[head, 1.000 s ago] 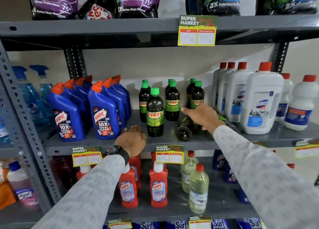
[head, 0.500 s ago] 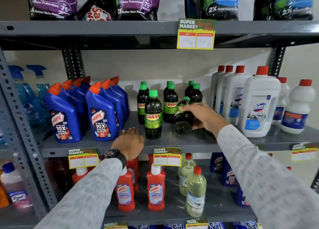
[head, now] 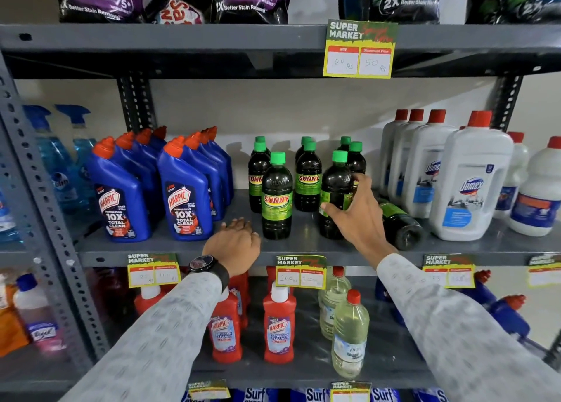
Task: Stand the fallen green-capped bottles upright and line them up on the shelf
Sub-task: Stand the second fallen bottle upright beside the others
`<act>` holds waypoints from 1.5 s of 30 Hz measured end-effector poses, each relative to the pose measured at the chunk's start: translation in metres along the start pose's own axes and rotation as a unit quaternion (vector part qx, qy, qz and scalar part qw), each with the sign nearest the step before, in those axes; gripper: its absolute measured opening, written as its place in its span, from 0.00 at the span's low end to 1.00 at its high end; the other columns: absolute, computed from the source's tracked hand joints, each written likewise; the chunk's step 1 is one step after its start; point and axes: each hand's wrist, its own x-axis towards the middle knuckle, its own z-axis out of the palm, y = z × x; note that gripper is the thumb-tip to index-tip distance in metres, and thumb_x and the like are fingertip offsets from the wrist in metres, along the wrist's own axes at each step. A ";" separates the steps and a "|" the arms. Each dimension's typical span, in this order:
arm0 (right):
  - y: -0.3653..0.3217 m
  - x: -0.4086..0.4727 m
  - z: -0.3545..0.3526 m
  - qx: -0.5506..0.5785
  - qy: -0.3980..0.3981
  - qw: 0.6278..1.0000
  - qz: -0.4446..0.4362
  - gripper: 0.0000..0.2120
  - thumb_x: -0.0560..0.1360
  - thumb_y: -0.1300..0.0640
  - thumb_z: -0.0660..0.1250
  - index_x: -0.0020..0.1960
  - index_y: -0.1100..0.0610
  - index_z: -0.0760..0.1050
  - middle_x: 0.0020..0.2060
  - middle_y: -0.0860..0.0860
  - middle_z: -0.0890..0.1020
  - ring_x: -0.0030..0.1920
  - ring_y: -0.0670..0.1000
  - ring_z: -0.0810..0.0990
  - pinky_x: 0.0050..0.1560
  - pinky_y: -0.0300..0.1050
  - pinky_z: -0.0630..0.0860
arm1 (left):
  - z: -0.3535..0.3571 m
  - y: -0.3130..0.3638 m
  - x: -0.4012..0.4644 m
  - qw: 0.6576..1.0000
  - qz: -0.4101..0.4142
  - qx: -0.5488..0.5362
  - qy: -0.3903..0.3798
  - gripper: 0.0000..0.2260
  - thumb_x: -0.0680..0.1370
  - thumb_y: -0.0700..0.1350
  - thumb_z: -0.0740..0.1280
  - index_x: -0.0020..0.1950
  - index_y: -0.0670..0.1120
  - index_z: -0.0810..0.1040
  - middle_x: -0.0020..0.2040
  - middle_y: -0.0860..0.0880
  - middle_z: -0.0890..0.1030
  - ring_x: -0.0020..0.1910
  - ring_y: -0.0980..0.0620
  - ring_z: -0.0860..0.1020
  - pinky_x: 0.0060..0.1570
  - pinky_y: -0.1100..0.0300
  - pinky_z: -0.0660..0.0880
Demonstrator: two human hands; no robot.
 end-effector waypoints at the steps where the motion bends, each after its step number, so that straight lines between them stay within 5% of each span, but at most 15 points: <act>1: 0.000 0.000 0.001 -0.001 0.002 1.000 0.005 0.41 0.67 0.43 0.79 0.71 0.47 0.59 0.60 0.50 0.81 0.50 0.51 0.78 0.48 0.50 0.76 | 0.000 0.000 0.000 1.000 0.000 -0.001 -0.001 0.28 0.84 0.51 0.47 0.82 0.40 0.61 0.83 0.41 0.62 0.83 0.46 0.60 0.81 0.48 0.55; 5: 0.009 -0.004 0.005 0.066 -0.032 0.997 0.026 0.43 0.69 0.42 0.79 0.74 0.47 0.58 0.63 0.50 0.78 0.57 0.49 0.78 0.56 0.50 0.76 | 0.000 0.001 -0.001 1.000 -0.001 0.000 0.000 0.28 0.84 0.51 0.47 0.82 0.41 0.61 0.83 0.41 0.61 0.83 0.46 0.60 0.82 0.48 0.55; 10: 0.024 0.003 0.004 0.223 -0.141 0.960 0.097 0.35 0.75 0.61 0.75 0.77 0.52 0.63 0.61 0.49 0.83 0.62 0.51 0.81 0.69 0.60 0.74 | 0.001 0.000 -0.001 1.000 -0.002 0.003 0.006 0.28 0.85 0.51 0.47 0.81 0.40 0.62 0.83 0.41 0.62 0.83 0.46 0.60 0.81 0.48 0.55; 17: 0.022 -0.001 0.005 0.167 -0.120 0.976 0.073 0.33 0.72 0.61 0.78 0.73 0.53 0.68 0.58 0.49 0.83 0.58 0.51 0.82 0.65 0.55 0.77 | 0.003 0.007 -0.007 0.999 -0.024 0.017 0.043 0.27 0.84 0.51 0.48 0.79 0.40 0.67 0.80 0.41 0.68 0.80 0.45 0.66 0.80 0.49 0.59; 20: 0.020 -0.003 0.005 0.152 -0.105 0.981 0.057 0.37 0.70 0.57 0.81 0.73 0.53 0.66 0.58 0.48 0.82 0.56 0.49 0.81 0.58 0.44 0.76 | 0.002 0.007 -0.007 0.999 -0.022 0.018 0.037 0.27 0.84 0.51 0.48 0.80 0.40 0.66 0.81 0.41 0.67 0.80 0.45 0.65 0.81 0.49 0.58; 24: 0.021 0.000 0.005 0.142 -0.103 0.983 0.061 0.40 0.68 0.54 0.83 0.73 0.52 0.66 0.52 0.36 0.79 0.51 0.33 0.77 0.47 0.29 0.70 | 0.000 0.011 -0.007 0.999 -0.025 0.016 0.041 0.26 0.84 0.50 0.49 0.80 0.41 0.66 0.81 0.42 0.66 0.81 0.46 0.64 0.81 0.49 0.56; 31: 0.029 0.007 0.002 0.190 -0.147 0.967 0.083 0.35 0.73 0.65 0.76 0.76 0.52 0.67 0.61 0.49 0.83 0.62 0.51 0.81 0.70 0.58 0.73 | -0.001 0.012 -0.006 0.999 -0.026 0.006 0.037 0.26 0.84 0.50 0.49 0.80 0.41 0.65 0.81 0.42 0.65 0.82 0.46 0.63 0.81 0.49 0.55; 36: 0.023 0.003 0.004 0.145 -0.118 0.981 0.057 0.29 0.70 0.57 0.81 0.64 0.47 0.69 0.54 0.40 0.81 0.53 0.38 0.80 0.55 0.42 0.75 | -0.001 0.011 -0.006 0.999 -0.032 0.008 0.036 0.26 0.84 0.50 0.49 0.80 0.41 0.66 0.81 0.43 0.66 0.82 0.46 0.63 0.81 0.50 0.55; 40: 0.021 0.001 0.006 0.124 -0.115 0.985 0.041 0.32 0.68 0.52 0.84 0.65 0.51 0.71 0.60 0.51 0.81 0.60 0.52 0.79 0.62 0.50 0.76 | 0.000 0.009 -0.009 0.999 -0.032 0.007 0.030 0.26 0.84 0.50 0.49 0.81 0.42 0.65 0.82 0.43 0.65 0.82 0.47 0.62 0.81 0.50 0.55; 45: 0.028 0.003 0.006 0.144 -0.126 0.980 0.063 0.32 0.68 0.56 0.83 0.64 0.46 0.70 0.54 0.39 0.81 0.54 0.41 0.80 0.56 0.41 0.75 | -0.004 0.010 -0.011 0.999 -0.029 -0.001 0.026 0.26 0.85 0.50 0.49 0.81 0.42 0.64 0.82 0.43 0.63 0.82 0.47 0.61 0.82 0.51 0.54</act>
